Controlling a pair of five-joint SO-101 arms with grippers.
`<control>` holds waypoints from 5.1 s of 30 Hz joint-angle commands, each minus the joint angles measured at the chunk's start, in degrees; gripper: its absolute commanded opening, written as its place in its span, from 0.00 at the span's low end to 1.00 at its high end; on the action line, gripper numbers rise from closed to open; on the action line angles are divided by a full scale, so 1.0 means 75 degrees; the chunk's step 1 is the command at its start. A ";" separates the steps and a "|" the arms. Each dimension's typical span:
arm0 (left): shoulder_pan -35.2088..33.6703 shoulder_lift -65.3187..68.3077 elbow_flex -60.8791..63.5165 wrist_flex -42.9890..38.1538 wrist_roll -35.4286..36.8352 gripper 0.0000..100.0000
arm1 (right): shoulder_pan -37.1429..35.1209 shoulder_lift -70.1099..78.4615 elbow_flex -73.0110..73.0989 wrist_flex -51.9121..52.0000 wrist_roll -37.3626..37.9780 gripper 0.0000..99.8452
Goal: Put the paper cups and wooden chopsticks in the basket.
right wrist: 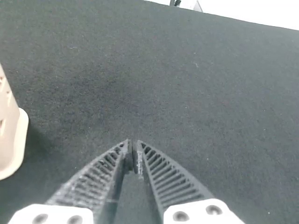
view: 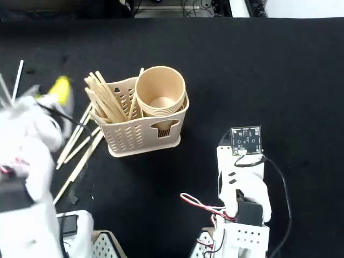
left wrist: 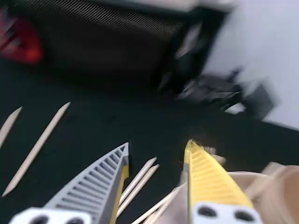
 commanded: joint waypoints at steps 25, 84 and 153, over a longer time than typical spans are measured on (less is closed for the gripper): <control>-0.3440 1.5555 -1.0930 0.1020 -0.3470 0.18 | -0.0070 -0.0498 -0.0029 -0.0070 0.0012 0.02; -0.3018 1.5766 -1.1329 0.5040 -0.2403 0.03 | -0.0070 -0.0498 -0.0029 -0.0070 0.0012 0.02; -0.2186 0.8967 -0.8258 0.4982 -0.1782 0.03 | -0.0059 -0.0498 -0.0029 -0.0070 0.0012 0.02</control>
